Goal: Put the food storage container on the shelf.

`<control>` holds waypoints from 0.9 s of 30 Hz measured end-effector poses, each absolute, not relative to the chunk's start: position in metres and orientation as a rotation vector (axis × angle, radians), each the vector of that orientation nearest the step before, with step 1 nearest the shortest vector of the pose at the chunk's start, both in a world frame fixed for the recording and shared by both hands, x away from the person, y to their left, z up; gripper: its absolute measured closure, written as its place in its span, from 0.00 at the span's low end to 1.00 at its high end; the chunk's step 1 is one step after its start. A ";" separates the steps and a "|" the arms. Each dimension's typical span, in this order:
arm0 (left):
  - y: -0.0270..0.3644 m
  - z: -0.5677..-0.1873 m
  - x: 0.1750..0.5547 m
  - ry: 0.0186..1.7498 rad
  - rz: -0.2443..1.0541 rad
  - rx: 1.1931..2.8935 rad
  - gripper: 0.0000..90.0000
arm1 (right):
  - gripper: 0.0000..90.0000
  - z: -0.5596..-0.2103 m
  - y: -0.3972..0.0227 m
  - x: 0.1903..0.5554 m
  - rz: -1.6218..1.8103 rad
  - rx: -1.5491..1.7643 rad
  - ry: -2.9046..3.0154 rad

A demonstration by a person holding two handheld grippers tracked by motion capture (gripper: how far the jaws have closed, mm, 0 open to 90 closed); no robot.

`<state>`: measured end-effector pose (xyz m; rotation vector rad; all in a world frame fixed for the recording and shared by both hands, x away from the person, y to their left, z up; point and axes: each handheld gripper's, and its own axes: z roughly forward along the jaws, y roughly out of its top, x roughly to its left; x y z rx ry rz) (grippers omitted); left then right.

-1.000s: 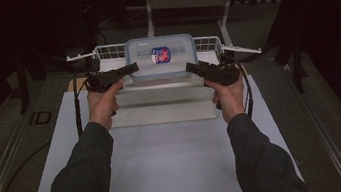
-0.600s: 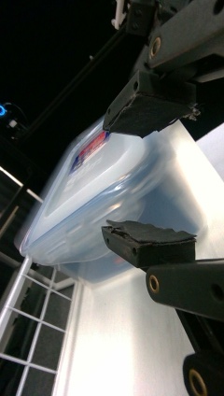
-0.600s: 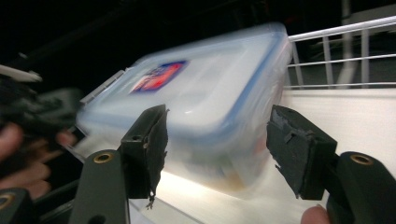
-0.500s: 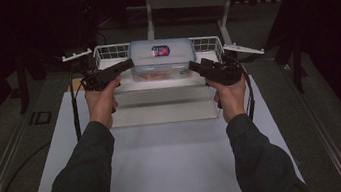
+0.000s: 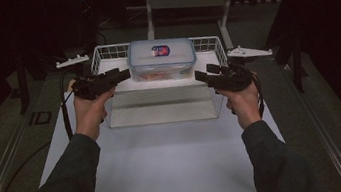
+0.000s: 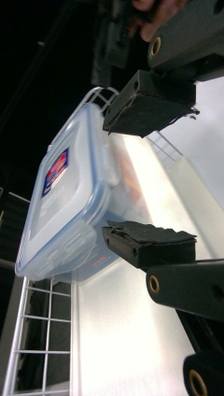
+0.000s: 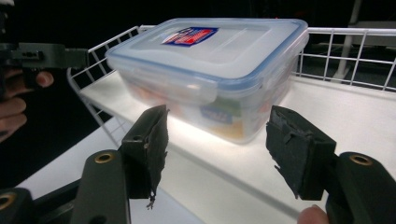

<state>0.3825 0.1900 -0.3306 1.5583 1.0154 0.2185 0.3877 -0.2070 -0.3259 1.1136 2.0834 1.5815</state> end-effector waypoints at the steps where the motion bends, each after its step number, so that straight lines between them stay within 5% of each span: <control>1: 0.190 -0.329 0.378 1.005 0.227 1.573 0.48 | 0.42 -0.325 -0.208 0.385 1.579 1.105 2.089; 15: 0.200 -0.336 0.314 0.909 0.360 1.696 0.47 | 0.39 -0.344 -0.203 0.335 1.500 0.945 2.244; 27: 0.211 -0.383 0.270 0.906 0.422 1.818 0.43 | 0.34 -0.376 -0.226 0.302 1.399 0.941 2.276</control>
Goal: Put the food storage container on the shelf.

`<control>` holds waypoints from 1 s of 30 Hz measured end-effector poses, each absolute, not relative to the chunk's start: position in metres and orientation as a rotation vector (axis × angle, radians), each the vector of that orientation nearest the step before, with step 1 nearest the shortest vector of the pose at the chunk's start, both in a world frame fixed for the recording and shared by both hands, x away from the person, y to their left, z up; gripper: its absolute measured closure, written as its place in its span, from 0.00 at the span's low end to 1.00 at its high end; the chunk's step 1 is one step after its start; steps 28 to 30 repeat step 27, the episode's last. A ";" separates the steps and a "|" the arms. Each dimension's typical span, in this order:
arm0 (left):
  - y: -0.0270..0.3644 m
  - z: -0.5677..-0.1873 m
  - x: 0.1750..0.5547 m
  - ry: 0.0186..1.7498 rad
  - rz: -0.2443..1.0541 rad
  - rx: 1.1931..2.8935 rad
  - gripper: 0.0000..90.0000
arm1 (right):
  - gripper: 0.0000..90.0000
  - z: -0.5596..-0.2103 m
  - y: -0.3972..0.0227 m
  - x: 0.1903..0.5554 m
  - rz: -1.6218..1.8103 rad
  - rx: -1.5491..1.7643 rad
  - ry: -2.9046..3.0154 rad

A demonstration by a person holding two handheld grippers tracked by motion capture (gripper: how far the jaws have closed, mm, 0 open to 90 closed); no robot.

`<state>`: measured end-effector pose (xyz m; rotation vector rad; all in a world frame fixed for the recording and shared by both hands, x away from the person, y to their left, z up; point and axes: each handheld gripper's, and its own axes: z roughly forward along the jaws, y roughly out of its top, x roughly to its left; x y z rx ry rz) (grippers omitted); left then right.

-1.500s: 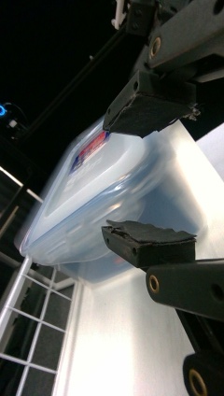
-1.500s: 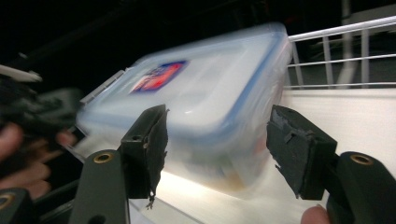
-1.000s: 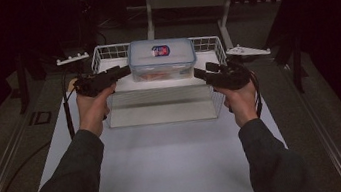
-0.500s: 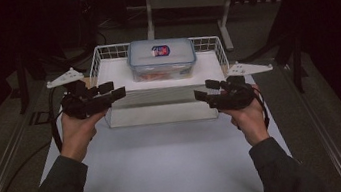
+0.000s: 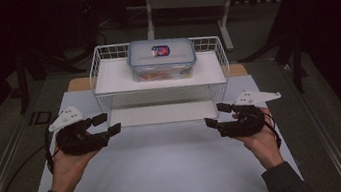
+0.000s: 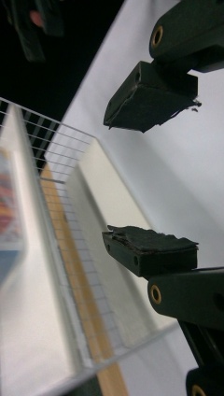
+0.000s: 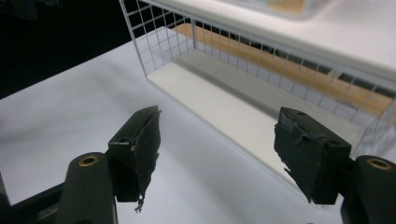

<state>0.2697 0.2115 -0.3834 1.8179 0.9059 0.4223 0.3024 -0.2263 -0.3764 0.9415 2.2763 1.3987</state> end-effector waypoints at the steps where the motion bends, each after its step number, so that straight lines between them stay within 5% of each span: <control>1: 0.213 -0.388 0.266 0.910 0.428 1.822 0.42 | 0.34 -0.380 -0.229 0.300 1.393 0.944 2.277; 15: 0.235 -0.449 0.235 1.021 0.473 1.836 0.37 | 0.27 -0.419 -0.252 0.257 1.291 0.900 2.219; 30: 0.240 -0.474 0.230 1.069 0.496 1.825 0.37 | 0.27 -0.446 -0.261 0.252 1.279 0.930 2.183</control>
